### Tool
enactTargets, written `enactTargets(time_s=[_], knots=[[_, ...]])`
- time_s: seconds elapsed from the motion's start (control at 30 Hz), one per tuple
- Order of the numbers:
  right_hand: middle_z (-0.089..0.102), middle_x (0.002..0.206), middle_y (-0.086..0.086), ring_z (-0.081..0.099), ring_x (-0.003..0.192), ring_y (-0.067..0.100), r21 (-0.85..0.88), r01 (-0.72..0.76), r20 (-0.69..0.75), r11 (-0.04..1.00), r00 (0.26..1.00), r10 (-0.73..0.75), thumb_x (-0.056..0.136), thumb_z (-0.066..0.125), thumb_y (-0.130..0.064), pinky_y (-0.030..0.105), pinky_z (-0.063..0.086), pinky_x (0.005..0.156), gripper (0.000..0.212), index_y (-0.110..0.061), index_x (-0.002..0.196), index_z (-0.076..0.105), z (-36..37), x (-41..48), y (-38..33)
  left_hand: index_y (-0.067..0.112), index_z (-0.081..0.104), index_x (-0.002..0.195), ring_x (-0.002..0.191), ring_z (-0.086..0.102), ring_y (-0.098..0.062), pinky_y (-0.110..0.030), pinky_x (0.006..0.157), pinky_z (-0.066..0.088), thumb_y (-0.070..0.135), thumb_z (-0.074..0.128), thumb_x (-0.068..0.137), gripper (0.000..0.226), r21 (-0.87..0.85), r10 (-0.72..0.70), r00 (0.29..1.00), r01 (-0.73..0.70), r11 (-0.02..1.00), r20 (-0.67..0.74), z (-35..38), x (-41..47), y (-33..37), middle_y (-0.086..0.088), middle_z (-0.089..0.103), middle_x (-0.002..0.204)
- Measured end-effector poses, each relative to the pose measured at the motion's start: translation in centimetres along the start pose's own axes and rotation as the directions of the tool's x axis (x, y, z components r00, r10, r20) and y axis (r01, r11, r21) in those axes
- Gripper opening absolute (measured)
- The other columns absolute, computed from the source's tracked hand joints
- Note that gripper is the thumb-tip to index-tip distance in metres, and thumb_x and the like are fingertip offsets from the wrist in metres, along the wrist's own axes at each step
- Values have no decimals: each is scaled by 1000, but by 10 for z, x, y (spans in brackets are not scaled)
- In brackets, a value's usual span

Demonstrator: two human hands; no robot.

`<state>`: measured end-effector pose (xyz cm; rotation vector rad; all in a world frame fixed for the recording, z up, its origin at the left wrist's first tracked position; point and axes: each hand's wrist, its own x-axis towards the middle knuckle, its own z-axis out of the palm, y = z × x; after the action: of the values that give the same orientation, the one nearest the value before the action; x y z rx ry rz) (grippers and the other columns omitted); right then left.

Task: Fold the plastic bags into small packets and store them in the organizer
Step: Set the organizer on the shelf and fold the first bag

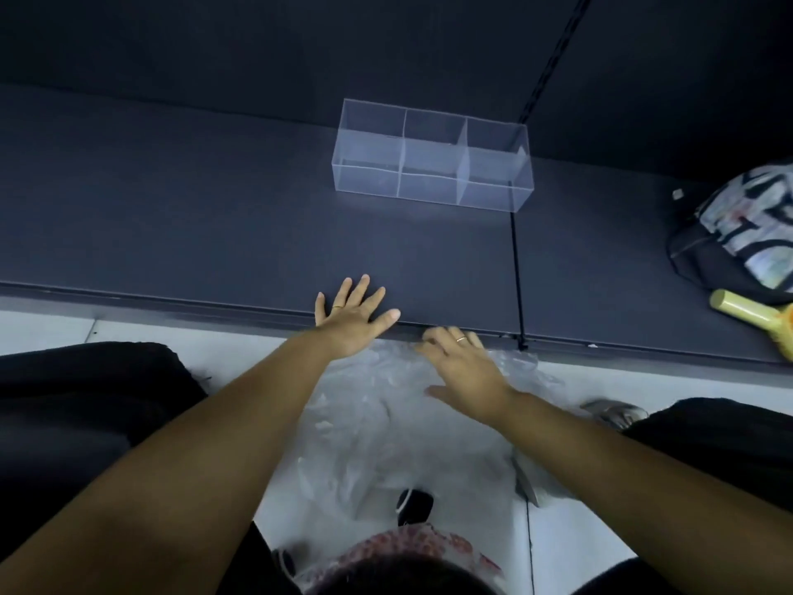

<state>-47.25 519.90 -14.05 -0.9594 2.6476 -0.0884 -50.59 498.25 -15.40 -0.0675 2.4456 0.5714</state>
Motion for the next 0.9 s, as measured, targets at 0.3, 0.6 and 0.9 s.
enactTargets(time_s=[0.3, 0.6, 0.9], knots=[[55, 58, -8, 47, 54, 3, 875, -122, -75, 469, 922, 380, 88, 67, -30, 21, 39, 58, 30, -18, 62, 58, -107, 8, 6, 32, 54, 133, 124, 52, -10, -32, 105, 39, 56, 72, 74, 66, -715, 290, 944, -92, 693, 159, -44, -70, 48, 11, 57, 133], [50, 137, -13, 45, 128, 7, 986, -93, 61, 136, 972, 227, 75, 55, -75, 28, 37, 102, 77, -40, 141, 36, -155, -37, 18, 5, 67, 107, 97, 67, -31, -42, 91, 53, 32, 66, 89, 32, -985, -45, 988, -145, 99, -150, -90, -97, 76, -15, 69, 103], [74, 96, 4, 66, 103, 24, 998, -3, 44, -68, 801, 596, 87, 63, -48, 43, 46, 100, 33, -19, 74, 72, -147, -59, 14, 12, 68, 114, 100, 69, -21, -37, 89, 54, 37, 63, 88, 37, -983, 57, 997, -36, -179, -47, -90, -108, 65, -8, 72, 108]])
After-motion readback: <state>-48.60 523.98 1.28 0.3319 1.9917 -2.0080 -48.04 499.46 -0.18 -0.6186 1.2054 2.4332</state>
